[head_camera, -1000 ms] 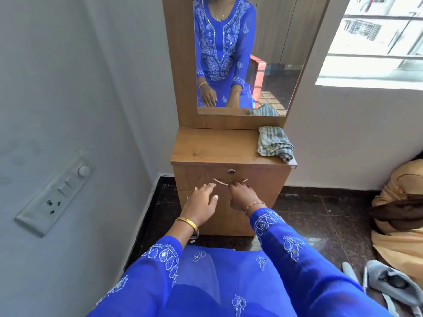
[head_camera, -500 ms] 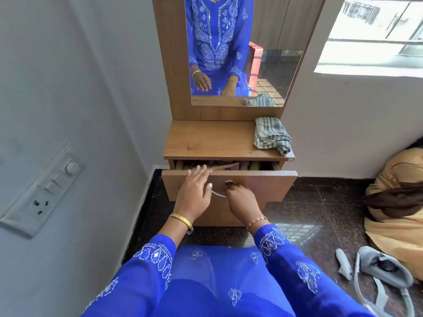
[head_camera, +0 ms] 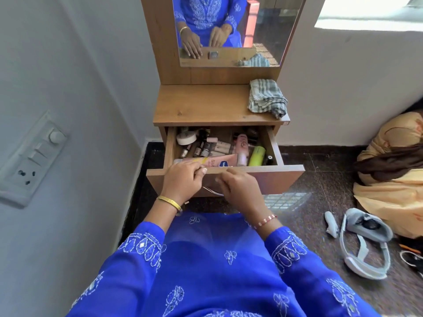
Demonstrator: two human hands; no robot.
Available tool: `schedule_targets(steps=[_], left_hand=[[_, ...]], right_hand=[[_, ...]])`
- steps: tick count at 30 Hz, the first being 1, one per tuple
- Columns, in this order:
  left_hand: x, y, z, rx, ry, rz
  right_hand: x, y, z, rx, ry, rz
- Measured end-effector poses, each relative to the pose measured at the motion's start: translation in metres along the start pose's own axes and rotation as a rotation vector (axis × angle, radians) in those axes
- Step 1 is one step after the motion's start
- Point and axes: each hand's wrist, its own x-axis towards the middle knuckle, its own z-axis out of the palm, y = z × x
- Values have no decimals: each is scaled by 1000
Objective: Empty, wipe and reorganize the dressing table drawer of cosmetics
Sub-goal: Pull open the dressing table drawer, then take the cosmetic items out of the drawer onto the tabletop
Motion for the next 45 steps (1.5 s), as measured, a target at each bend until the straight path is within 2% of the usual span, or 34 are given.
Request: schedule_targets(steps=[1,3,7,13,19,25,31,34,37,40,42,45], left_hand=[[-1,1,-2,-13,-28,-27],[-3,2,-6,-37,-117,-89],[-7,5,-16,-69,-237,-136],[-25,9,-25,-54,-415,-147],[-34,5,-31,-252,-618,-237],[-32,10,-35,-232,-707,-214],[-23,2,-35,-281,-753,-256],[-12,2,-33,-380,-740,-300],[-2,8,-24,-526,-574,-377],[1,9,-7,-406,-335,-289],[-1,9,-1,-362,-274,-262],[-4,5,3,-310,-234,-212]], right_hand=[[4,-4,-7,22,60,-20],[11,-9,-19,55,69,-26],[18,-3,-31,29,-211,142],[13,-1,-46,-15,-385,134],[5,-8,-58,64,-541,154],[8,-8,-57,40,-640,86],[17,4,-52,176,-692,152],[25,14,-42,272,-579,272],[33,18,-26,188,-437,276],[30,15,-11,118,-562,228],[23,16,-2,76,-628,226],[21,20,5,84,-631,236]])
